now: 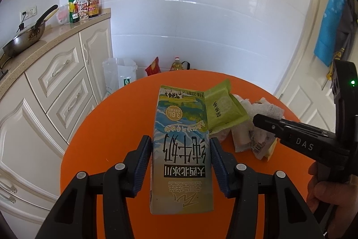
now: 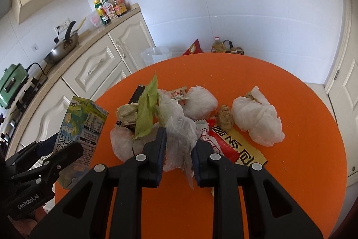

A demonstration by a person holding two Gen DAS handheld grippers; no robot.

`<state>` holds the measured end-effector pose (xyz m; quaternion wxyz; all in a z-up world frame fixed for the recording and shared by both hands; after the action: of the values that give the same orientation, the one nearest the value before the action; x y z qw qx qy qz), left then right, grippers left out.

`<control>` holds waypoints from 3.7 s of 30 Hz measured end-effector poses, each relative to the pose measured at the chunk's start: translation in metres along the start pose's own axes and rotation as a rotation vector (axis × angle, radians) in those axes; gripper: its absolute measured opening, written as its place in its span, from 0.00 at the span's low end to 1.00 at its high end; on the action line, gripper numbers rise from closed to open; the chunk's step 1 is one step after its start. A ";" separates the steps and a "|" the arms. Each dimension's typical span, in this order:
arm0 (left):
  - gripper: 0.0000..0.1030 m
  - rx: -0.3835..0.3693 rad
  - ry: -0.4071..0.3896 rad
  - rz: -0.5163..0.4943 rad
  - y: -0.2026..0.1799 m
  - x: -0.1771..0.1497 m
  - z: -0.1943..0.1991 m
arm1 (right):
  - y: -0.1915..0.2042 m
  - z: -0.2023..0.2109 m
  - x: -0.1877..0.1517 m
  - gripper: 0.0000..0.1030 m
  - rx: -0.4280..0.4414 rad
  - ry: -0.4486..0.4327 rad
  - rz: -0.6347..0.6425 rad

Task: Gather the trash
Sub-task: 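Carry the milk carton and white wrapper to the blue bucket and release, then return both tools to the trash pile on the table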

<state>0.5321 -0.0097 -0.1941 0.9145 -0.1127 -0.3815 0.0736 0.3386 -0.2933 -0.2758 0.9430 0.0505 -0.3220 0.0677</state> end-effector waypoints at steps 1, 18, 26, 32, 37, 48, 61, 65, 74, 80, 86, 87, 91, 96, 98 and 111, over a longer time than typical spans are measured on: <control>0.47 0.000 0.000 -0.001 0.001 -0.001 0.001 | -0.001 -0.001 0.000 0.26 -0.005 0.002 0.000; 0.42 -0.015 -0.025 0.013 -0.006 -0.010 0.033 | 0.004 0.029 0.011 0.13 -0.009 -0.086 0.026; 0.42 -0.062 -0.077 -0.031 -0.038 -0.007 0.062 | -0.009 0.087 0.017 0.13 -0.048 -0.169 0.012; 0.43 -0.137 -0.072 -0.113 -0.085 -0.025 0.076 | -0.035 0.137 0.000 0.13 -0.117 -0.210 -0.026; 0.43 -0.235 -0.032 -0.217 -0.150 -0.056 0.084 | -0.074 0.190 -0.037 0.13 -0.208 -0.243 -0.105; 0.43 -0.516 0.141 -0.469 -0.338 -0.175 0.092 | -0.207 0.326 -0.193 0.13 -0.529 -0.202 -0.369; 0.43 -0.533 0.629 -0.670 -0.452 -0.370 0.004 | -0.352 0.288 -0.399 0.15 -0.549 0.056 -0.749; 0.45 -0.491 0.733 -0.700 -0.462 -0.403 -0.026 | -0.379 0.261 -0.445 0.16 -0.505 0.104 -0.863; 0.86 -0.425 0.752 -0.759 -0.482 -0.413 -0.056 | -0.400 0.266 -0.476 0.87 -0.510 0.054 -1.013; 0.86 -0.388 0.622 -0.725 -0.500 -0.374 -0.049 | -0.393 0.286 -0.455 1.00 -0.543 0.007 -1.010; 0.87 -0.411 0.447 -0.660 -0.444 -0.321 0.030 | -0.363 0.307 -0.389 1.00 -0.494 -0.120 -0.918; 0.87 -0.420 0.424 -0.643 -0.432 -0.310 0.042 | -0.355 0.308 -0.377 1.00 -0.485 -0.122 -0.899; 0.87 -0.415 0.321 -0.564 -0.381 -0.260 0.087 | -0.324 0.316 -0.325 1.00 -0.485 -0.153 -0.818; 0.87 -0.369 0.181 -0.446 -0.298 -0.200 0.137 | -0.279 0.323 -0.252 1.00 -0.485 -0.212 -0.690; 0.87 -0.344 0.130 -0.405 -0.264 -0.183 0.157 | -0.258 0.324 -0.226 1.00 -0.497 -0.227 -0.628; 0.99 -0.156 -0.129 -0.218 -0.076 -0.155 0.301 | -0.107 0.306 -0.067 1.00 -0.519 -0.303 -0.234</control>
<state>0.2124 -0.0724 -0.0740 0.8792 -0.1361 -0.4539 -0.0490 0.1195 -0.4471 -0.0816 0.8671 -0.1455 -0.4572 -0.1339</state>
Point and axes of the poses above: each gripper's, at about its wrist camera, not at the fingertips, and z roughly against the way its jaws point, y to its left, x to its top, the point moved 10 cm from there along -z, roughly the way its jaws point, and after that the axes turned 11 degrees about z, right-handed, at the moved point
